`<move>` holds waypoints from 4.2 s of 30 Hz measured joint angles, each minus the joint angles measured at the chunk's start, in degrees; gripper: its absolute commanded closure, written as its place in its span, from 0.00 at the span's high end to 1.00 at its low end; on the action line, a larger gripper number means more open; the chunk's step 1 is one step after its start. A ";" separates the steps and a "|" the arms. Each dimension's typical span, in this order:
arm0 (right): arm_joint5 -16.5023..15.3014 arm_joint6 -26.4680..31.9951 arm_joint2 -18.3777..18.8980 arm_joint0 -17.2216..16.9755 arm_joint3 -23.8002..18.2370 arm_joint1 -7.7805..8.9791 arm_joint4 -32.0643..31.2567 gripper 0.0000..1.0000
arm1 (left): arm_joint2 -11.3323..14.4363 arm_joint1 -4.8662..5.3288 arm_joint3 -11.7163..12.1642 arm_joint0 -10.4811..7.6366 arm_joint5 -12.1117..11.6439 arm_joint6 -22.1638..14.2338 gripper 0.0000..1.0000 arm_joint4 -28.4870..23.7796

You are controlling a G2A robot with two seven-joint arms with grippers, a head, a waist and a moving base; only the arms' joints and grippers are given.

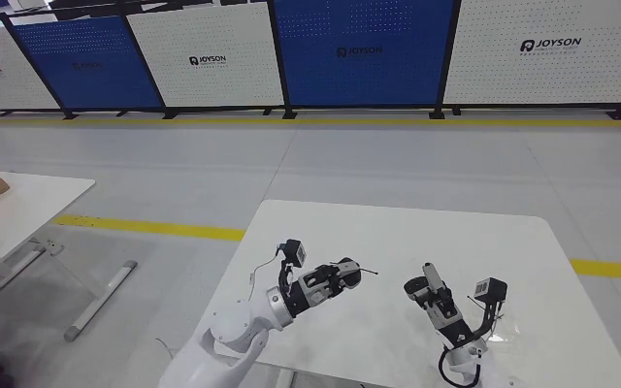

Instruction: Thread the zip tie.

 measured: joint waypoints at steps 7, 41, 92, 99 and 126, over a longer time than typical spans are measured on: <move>0.00 0.00 0.00 0.00 0.00 0.00 0.00 1.00 | 0.00 0.00 0.00 0.00 0.00 0.00 0.00 0.00; 0.00 0.00 0.00 0.00 0.00 0.00 0.00 1.00 | 5.79 -0.54 5.26 -2.61 -1.44 3.73 0.00 5.72; 0.96 0.55 2.60 -0.46 -0.77 0.36 -0.93 1.00 | 10.41 -1.52 9.64 -6.29 3.44 7.21 0.00 4.55; 3.03 9.38 9.59 -3.08 -2.65 1.68 1.71 1.00 | 10.41 -1.52 9.64 -6.29 3.44 7.21 0.00 4.55; 18.62 29.04 19.40 3.82 -5.36 4.89 -22.12 1.00 | 10.41 -1.52 9.64 -6.29 3.44 7.21 0.00 4.55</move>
